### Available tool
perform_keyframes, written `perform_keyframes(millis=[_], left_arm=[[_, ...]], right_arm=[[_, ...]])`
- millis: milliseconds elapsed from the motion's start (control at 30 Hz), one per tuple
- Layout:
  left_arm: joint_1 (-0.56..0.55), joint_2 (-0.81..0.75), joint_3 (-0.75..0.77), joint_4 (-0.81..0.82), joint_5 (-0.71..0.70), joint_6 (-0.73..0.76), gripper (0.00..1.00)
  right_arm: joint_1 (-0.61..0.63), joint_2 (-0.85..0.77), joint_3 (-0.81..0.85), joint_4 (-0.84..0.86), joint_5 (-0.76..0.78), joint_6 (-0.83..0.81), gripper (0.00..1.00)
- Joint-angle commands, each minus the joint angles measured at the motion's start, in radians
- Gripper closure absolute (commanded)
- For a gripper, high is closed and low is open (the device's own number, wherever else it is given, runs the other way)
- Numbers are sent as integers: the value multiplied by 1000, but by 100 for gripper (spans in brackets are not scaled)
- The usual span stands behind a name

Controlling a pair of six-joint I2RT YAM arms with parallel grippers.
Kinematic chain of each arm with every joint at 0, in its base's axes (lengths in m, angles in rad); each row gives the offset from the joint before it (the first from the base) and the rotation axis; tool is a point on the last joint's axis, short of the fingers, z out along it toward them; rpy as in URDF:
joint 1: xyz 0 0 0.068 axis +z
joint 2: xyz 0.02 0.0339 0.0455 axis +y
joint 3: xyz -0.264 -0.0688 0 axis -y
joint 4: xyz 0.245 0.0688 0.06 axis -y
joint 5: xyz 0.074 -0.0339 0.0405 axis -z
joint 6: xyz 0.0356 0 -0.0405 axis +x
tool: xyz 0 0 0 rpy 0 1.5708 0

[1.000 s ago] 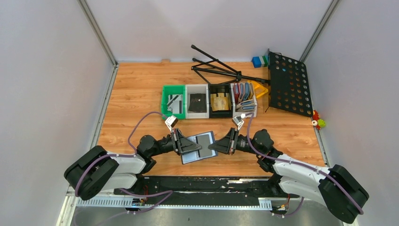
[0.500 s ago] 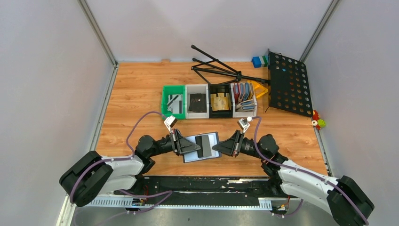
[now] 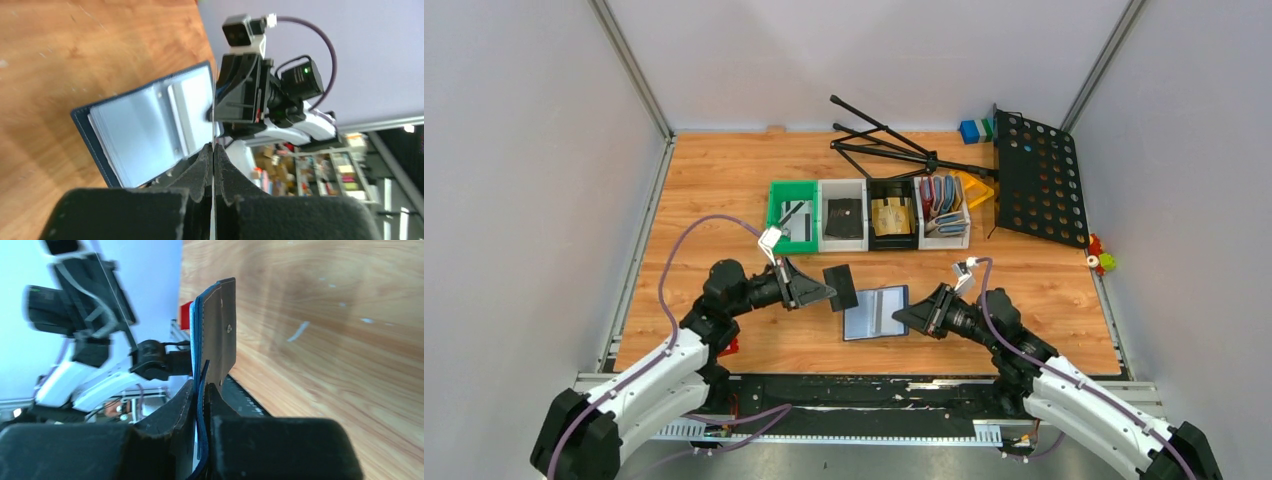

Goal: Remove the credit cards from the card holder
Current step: Remove the credit card from the card holder, then place the credit card in the storage box.

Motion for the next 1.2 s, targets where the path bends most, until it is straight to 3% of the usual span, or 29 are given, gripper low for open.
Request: perform_keyframes(millis=[0, 233, 700, 1167], left_arm=[[47, 5, 214, -498, -68, 364, 100], [49, 264, 506, -746, -259, 626, 100], [50, 705, 944, -881, -483, 828, 100], [71, 1094, 1277, -923, -398, 808, 100]], right_arm=[[-4, -33, 51, -192, 92, -106, 100], [-4, 2, 83, -209, 93, -191, 100], [-4, 51, 69, -135, 77, -256, 100], [-4, 46, 49, -153, 70, -273, 100]])
